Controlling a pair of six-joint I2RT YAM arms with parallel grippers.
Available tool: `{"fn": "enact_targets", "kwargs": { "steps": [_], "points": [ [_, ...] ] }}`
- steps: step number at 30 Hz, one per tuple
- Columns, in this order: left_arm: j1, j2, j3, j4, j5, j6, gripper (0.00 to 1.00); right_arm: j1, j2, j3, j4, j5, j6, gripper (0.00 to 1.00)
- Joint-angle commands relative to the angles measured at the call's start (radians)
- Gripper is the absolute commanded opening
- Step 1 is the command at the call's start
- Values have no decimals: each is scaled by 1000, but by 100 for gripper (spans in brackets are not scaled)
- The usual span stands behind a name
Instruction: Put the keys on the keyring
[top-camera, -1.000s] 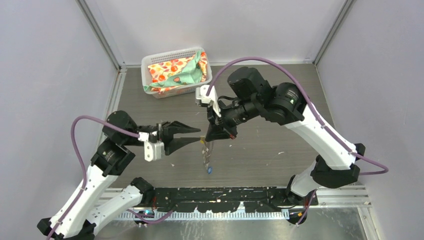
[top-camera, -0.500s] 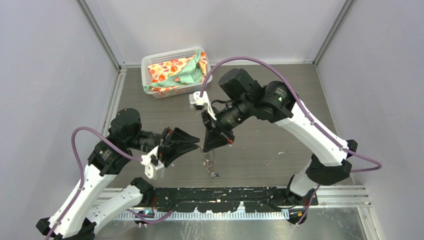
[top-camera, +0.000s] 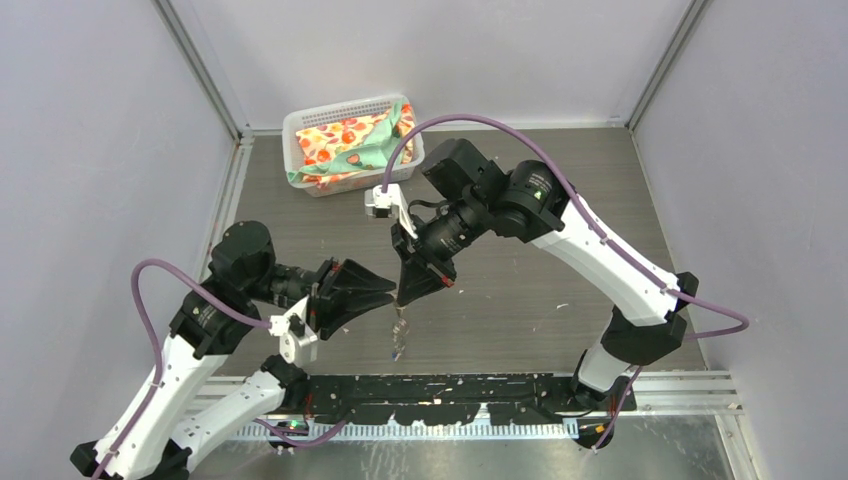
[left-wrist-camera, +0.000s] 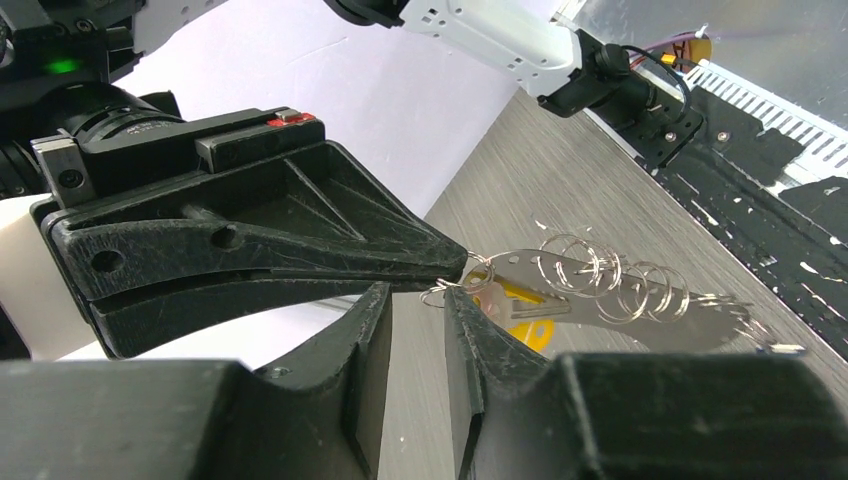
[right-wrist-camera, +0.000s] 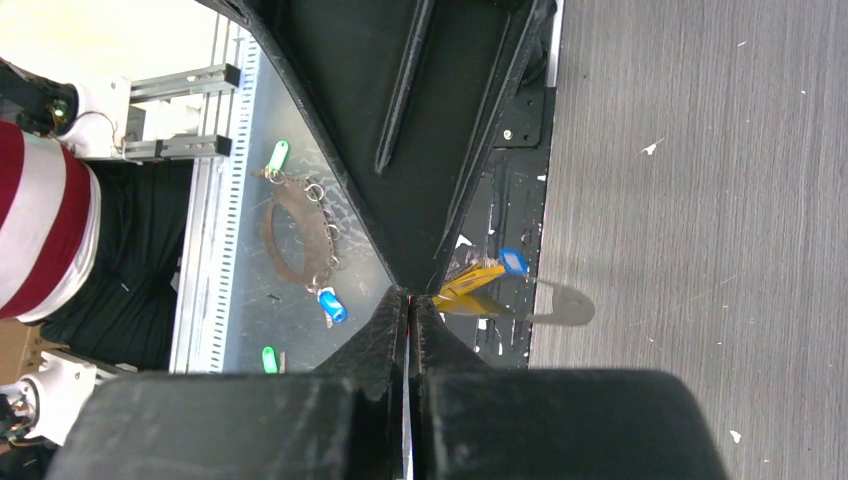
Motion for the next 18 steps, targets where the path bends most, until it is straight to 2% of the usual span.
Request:
{"fn": "enact_targets", "kwargs": {
  "steps": [1,8,18],
  "points": [
    [-4,-11,-10,26,53,-14,27,-1,2,54,46,24,25,1],
    [-3,9,-7,-10,37,22,23,-2,33,91,72,-17,50,1],
    [-3,-1,-23,-17,52,27,17,-1,51,98,87,20,51,1]
  ]
}}
